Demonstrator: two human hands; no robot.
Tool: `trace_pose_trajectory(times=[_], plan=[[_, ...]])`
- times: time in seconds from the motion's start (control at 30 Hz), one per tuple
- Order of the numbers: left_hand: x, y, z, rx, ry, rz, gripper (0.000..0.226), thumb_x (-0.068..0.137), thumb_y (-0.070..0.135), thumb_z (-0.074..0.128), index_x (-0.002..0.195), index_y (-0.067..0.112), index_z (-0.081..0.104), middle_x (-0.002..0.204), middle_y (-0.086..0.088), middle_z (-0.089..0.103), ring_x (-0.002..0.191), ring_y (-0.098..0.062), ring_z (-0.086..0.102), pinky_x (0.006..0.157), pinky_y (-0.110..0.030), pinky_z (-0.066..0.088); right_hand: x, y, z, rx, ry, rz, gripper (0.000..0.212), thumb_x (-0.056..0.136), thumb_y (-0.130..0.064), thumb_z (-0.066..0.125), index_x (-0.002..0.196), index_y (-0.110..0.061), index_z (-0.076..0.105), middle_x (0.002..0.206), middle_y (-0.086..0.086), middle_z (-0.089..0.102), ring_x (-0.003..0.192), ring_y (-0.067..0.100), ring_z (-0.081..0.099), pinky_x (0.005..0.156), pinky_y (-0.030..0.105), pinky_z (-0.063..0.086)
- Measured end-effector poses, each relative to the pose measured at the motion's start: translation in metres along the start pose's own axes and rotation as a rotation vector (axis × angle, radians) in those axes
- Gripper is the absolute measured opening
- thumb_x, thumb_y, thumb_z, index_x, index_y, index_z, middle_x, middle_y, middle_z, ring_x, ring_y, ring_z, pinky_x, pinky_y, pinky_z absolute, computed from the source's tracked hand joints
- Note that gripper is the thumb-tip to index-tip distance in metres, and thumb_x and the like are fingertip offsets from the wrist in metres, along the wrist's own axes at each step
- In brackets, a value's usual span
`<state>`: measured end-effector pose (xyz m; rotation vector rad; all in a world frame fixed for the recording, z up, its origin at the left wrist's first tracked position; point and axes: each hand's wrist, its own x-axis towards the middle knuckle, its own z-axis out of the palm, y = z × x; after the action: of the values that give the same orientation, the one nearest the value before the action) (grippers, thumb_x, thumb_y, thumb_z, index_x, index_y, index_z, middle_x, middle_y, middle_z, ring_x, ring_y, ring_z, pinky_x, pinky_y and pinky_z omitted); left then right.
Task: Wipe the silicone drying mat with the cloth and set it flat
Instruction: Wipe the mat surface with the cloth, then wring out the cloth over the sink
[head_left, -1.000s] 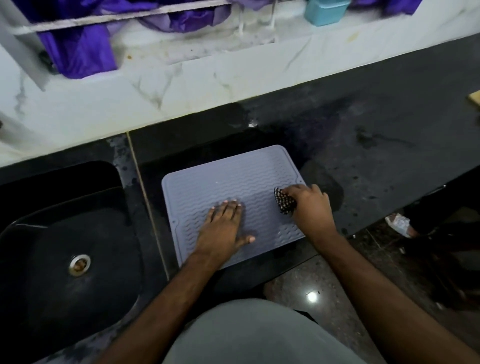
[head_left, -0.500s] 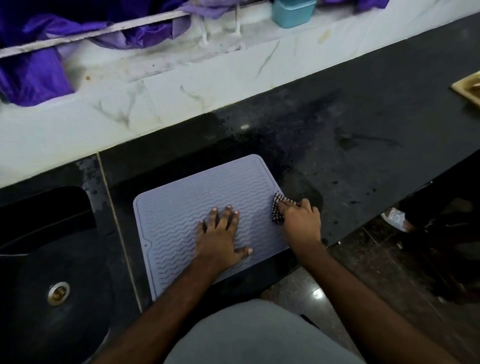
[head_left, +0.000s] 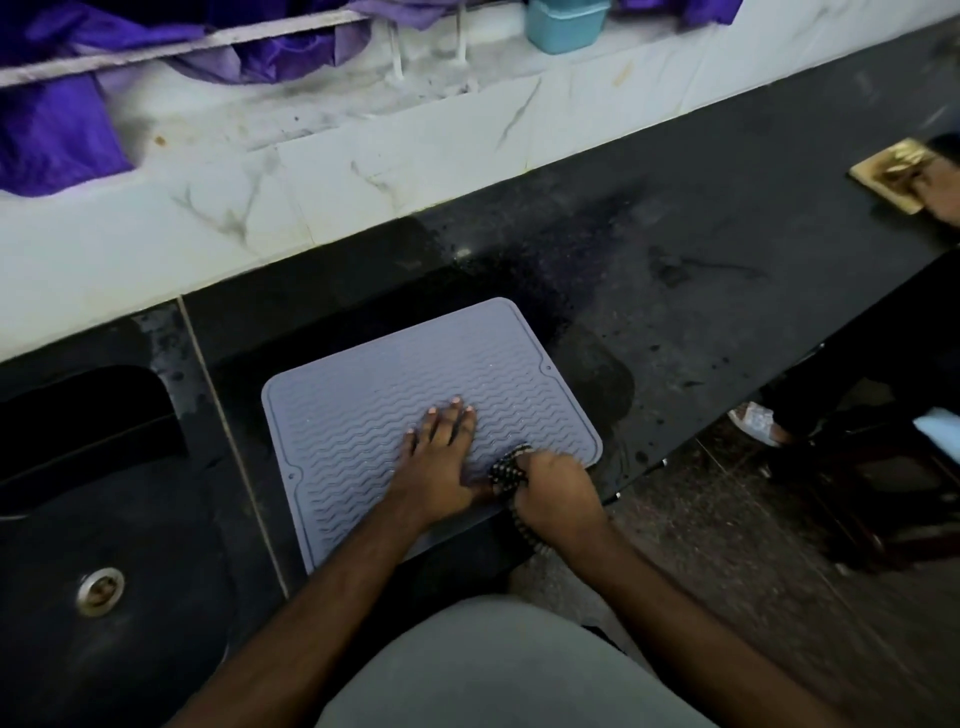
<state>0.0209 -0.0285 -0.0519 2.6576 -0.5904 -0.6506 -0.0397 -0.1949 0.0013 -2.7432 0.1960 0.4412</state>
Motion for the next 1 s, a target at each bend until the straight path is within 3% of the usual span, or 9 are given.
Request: trace_pose_trajectory(times=[0.1,0.17,0.27,0.37,0.5,0.63,0.8,0.9,1.0], plan=[[-0.02,-0.014,-0.016,-0.305,-0.008,0.195,0.123,0.072,0.063,0.079,0.161,0.028,0.002,0.168,0.005,-0.003,0.154,-0.014,-0.008,0.123,-0.025,-0.003,-0.005,-0.017,-0.01,0.342,-0.122,-0.009,0.029,0.07,-0.019,0.055,0.093,-0.015,0.072,0.087,0.003,0.074,0.087,0.021,0.068,0.076,0.032,0.054],[-0.041,-0.021,-0.029,-0.53,0.03,0.266,0.114,0.072,0.044,0.088,0.159,0.027,0.017,0.166,0.009,0.016,0.152,-0.002,0.01,0.119,-0.012,0.005,-0.011,-0.031,-0.016,0.512,-0.152,0.002,0.029,0.068,-0.02,0.055,0.091,-0.019,0.072,0.08,0.0,0.074,0.078,0.014,0.069,0.071,0.031,0.055],[-0.073,-0.029,-0.053,-0.846,0.034,0.267,0.081,0.079,0.02,0.086,0.149,0.017,0.046,0.148,0.004,0.052,0.138,-0.003,0.046,0.118,-0.026,0.032,-0.019,-0.055,-0.02,0.8,-0.173,0.01,0.03,0.073,-0.008,0.056,0.095,-0.018,0.074,0.081,0.001,0.075,0.075,0.017,0.071,0.069,0.029,0.057],[-0.102,-0.042,-0.077,-0.868,0.163,0.231,0.04,0.088,0.032,0.076,0.12,0.009,0.07,0.113,-0.008,0.074,0.107,-0.021,0.069,0.098,-0.046,0.053,-0.027,-0.088,-0.022,1.155,-0.247,-0.003,0.025,0.08,0.009,0.055,0.099,0.003,0.07,0.083,0.014,0.071,0.074,0.023,0.066,0.064,0.025,0.055],[-0.139,-0.057,-0.107,-0.51,0.398,0.149,0.047,0.088,0.065,0.057,0.097,0.021,0.073,0.083,0.006,0.074,0.078,-0.011,0.07,0.071,-0.043,0.056,-0.029,-0.121,-0.007,1.069,-0.185,-0.248,0.029,0.078,0.007,0.055,0.104,-0.001,0.065,0.092,0.008,0.071,0.084,0.013,0.067,0.076,0.024,0.054],[-0.181,-0.069,-0.118,-0.374,0.671,-0.004,0.043,0.091,0.066,0.049,0.089,0.027,0.067,0.071,0.009,0.068,0.066,-0.006,0.064,0.061,-0.038,0.053,-0.04,-0.158,0.017,0.843,-0.15,-0.439,0.035,0.091,-0.004,0.064,0.122,-0.016,0.053,0.108,0.0,0.066,0.1,0.009,0.064,0.086,0.028,0.051],[-0.22,-0.09,-0.116,-0.818,0.818,-0.328,0.061,0.083,0.07,0.062,0.066,0.012,0.06,0.058,-0.001,0.065,0.053,-0.01,0.058,0.057,-0.036,0.049,-0.058,-0.196,0.034,0.841,-0.331,-0.582,0.027,0.1,-0.013,0.055,0.128,-0.011,0.054,0.119,0.002,0.067,0.116,0.016,0.061,0.098,0.033,0.049],[-0.239,-0.105,-0.118,-1.276,0.726,-0.463,0.063,0.082,0.059,0.073,0.079,-0.003,0.07,0.082,-0.024,0.073,0.07,-0.026,0.065,0.071,-0.041,0.049,-0.064,-0.205,0.036,0.803,-0.4,-0.618,0.026,0.102,-0.015,0.049,0.126,-0.011,0.058,0.113,-0.006,0.07,0.111,0.008,0.063,0.091,0.019,0.048],[-0.254,-0.107,-0.126,-1.419,0.557,-0.527,0.066,0.086,0.056,0.07,0.096,-0.009,0.07,0.103,-0.033,0.07,0.087,-0.037,0.064,0.082,-0.048,0.045,-0.067,-0.209,0.035,0.847,-0.484,-0.633,0.032,0.102,-0.021,0.049,0.132,-0.012,0.054,0.122,-0.001,0.067,0.117,0.013,0.061,0.094,0.025,0.048]])
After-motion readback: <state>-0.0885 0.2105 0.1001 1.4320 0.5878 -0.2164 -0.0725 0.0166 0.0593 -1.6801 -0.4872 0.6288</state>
